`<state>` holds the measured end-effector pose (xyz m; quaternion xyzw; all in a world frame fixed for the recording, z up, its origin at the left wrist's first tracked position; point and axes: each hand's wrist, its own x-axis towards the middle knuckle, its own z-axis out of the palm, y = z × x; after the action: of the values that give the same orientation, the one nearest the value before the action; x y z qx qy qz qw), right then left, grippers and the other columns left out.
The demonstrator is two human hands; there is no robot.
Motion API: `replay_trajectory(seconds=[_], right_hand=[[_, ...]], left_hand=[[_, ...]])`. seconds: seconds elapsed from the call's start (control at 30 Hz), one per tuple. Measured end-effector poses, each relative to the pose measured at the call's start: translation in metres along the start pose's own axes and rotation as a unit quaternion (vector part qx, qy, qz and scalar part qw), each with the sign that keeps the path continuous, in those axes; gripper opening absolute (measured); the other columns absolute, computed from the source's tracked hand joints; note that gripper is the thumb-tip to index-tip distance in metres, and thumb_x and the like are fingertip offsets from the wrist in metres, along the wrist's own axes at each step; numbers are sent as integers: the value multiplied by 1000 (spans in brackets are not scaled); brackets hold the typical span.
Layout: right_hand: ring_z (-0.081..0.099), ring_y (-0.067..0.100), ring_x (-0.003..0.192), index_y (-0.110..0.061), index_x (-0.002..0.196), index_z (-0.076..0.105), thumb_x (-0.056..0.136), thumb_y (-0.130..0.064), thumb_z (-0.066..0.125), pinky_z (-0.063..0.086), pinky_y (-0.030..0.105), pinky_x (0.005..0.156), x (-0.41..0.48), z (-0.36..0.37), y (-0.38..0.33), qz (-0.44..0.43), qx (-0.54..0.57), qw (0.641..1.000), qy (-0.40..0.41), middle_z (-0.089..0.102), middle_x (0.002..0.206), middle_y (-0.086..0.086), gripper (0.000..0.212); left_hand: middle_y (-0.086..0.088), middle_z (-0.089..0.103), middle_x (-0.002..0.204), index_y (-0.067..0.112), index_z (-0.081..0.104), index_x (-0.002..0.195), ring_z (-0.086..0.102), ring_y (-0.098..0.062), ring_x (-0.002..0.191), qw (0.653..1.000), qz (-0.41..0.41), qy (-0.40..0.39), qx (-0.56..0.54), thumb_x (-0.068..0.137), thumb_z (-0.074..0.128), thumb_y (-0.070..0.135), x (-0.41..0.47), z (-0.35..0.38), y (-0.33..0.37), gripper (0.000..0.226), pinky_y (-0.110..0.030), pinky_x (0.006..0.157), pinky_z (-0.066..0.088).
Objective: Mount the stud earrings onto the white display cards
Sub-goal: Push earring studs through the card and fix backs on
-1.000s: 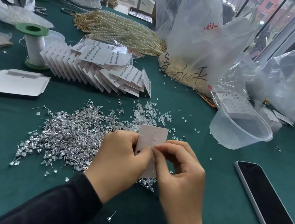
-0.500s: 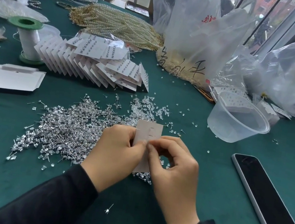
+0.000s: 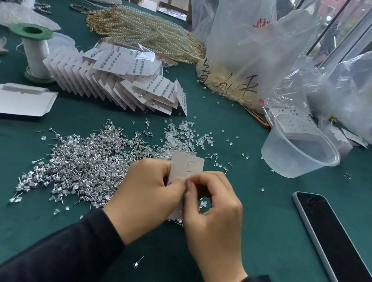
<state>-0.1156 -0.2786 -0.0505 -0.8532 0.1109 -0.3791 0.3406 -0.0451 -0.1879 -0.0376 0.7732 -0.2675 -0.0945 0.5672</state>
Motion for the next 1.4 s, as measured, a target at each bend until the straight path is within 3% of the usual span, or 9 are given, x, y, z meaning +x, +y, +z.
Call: replay_trajectory(seconds=[0.13,0.27,0.33,0.43,0.6,0.77,0.87,1.1,1.4], right_hand=[[52,10,67,-7,75,60,78,-1,58,42,17,63,-1,1,0,-16,-15,1000,19,57,74,0,7],[50,4,72,-11,77,57,81,-2,57,39,9,69,1,-8,4,2,-2,996,90,56,77,0,9],[54,6,75,-18,80,56,83,-6,55,43,16,71,1,-13,6,36,27,992,120,58,80,-1,12],[59,17,75,-25,80,56,84,-14,55,47,31,68,0,-17,7,99,70,983,137,60,82,1,12],[56,-5,57,-22,77,59,87,-2,59,41,6,52,2,-19,6,159,153,968,122,63,70,-15,23],[62,12,70,-27,75,67,84,-12,62,49,25,65,2,-22,9,228,232,940,107,67,73,-6,18],[59,24,75,-21,76,68,87,-8,61,48,41,70,3,-23,9,276,289,912,96,66,77,4,18],[68,23,67,1,95,63,76,-3,57,57,30,64,10,-30,3,378,505,776,-6,70,82,12,21],[62,16,66,0,93,66,70,-7,60,51,24,54,8,-29,0,366,494,786,-65,70,83,12,25]], left_hand=[[-26,64,70,-4,63,68,49,-16,57,998,-9,-25,-60,76,59,25,2,-1,3,31,-33,51,42],[-12,71,77,14,73,81,65,-24,71,969,-58,-172,-167,79,53,60,11,-16,6,50,-30,63,52],[-9,68,85,23,68,100,62,-22,79,995,-18,-102,10,81,47,61,19,-28,-6,47,-25,66,49],[7,47,96,28,59,115,45,-14,103,935,9,-15,354,80,57,49,26,-40,-19,41,-31,95,37],[5,50,92,28,67,84,44,-15,101,938,-7,-13,347,82,63,31,26,-37,-19,5,-34,98,34],[5,56,85,22,68,78,47,-13,86,946,13,28,323,82,63,22,28,-39,-21,6,-26,85,35],[11,58,71,21,65,74,52,-5,68,963,25,62,261,82,64,19,28,-42,-15,9,-20,66,36],[-1,68,60,12,68,70,58,-1,52,998,-3,-53,-42,69,76,15,17,-34,8,8,-10,50,45],[-6,74,69,10,74,68,69,-11,67,940,-75,-172,-285,54,74,7,4,-18,16,14,-14,59,51]])
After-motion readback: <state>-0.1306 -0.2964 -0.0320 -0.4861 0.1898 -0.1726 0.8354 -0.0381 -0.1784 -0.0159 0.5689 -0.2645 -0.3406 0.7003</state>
